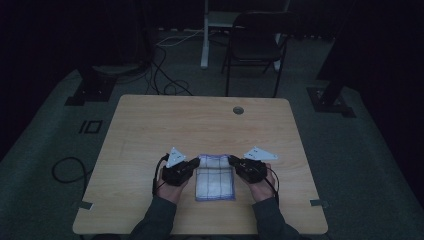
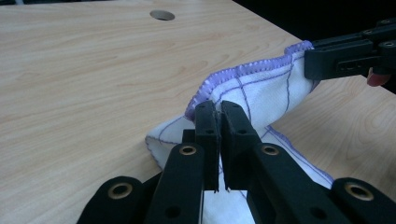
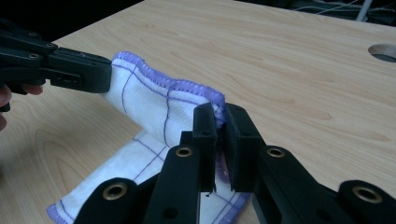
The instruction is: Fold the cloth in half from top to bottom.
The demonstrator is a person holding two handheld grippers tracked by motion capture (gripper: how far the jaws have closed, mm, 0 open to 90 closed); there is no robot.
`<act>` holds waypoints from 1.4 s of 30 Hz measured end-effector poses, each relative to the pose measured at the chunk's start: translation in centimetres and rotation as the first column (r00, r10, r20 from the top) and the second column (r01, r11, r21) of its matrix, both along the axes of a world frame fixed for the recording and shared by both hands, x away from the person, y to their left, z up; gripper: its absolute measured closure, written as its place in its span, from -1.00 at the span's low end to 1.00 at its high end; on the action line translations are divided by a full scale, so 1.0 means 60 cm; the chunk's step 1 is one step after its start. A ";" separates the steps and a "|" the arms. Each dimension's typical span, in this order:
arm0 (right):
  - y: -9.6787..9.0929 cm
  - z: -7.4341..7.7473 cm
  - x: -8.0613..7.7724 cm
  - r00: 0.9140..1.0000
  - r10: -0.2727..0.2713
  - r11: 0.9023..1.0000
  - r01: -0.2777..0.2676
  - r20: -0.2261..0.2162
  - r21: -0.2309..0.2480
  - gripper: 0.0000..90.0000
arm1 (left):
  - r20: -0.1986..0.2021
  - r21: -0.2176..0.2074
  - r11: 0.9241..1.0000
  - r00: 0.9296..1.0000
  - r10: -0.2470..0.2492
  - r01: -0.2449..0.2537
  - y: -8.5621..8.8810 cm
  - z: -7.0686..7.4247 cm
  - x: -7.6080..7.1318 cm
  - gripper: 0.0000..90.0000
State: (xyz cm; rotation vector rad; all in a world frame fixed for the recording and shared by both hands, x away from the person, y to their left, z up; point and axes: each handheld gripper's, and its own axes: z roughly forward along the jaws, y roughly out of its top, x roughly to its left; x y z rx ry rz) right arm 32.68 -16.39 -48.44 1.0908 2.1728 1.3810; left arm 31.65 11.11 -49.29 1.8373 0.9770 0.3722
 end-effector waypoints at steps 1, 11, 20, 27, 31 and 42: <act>0.000 -0.001 -0.001 1.000 0.000 1.000 0.000 -0.002 -0.002 0.87 | 0.001 0.000 1.000 1.000 -0.001 0.001 0.000 -0.001 -0.001 0.93; -0.002 -0.012 -0.008 1.000 -0.002 1.000 0.002 -0.018 -0.008 0.87 | -0.018 -0.004 1.000 1.000 -0.004 0.004 -0.001 -0.013 -0.010 0.93; 0.000 -0.020 -0.019 1.000 0.004 1.000 -0.005 -0.024 -0.024 0.87 | -0.036 0.000 1.000 0.999 -0.005 0.005 0.001 -0.026 -0.021 0.93; -0.001 -0.037 -0.038 0.999 0.005 1.000 -0.006 -0.049 -0.010 0.87 | -0.056 0.005 1.000 0.998 -0.008 0.009 0.003 -0.038 -0.031 0.92; -0.001 -0.045 -0.043 0.998 0.006 1.000 -0.007 -0.063 -0.010 0.88 | -0.075 0.005 1.000 0.997 -0.009 0.009 0.005 -0.044 -0.036 0.91; -0.002 -0.053 -0.048 0.997 0.006 1.000 -0.007 -0.072 -0.014 0.88 | -0.093 -0.006 1.000 0.996 -0.007 0.006 0.011 -0.052 -0.049 0.85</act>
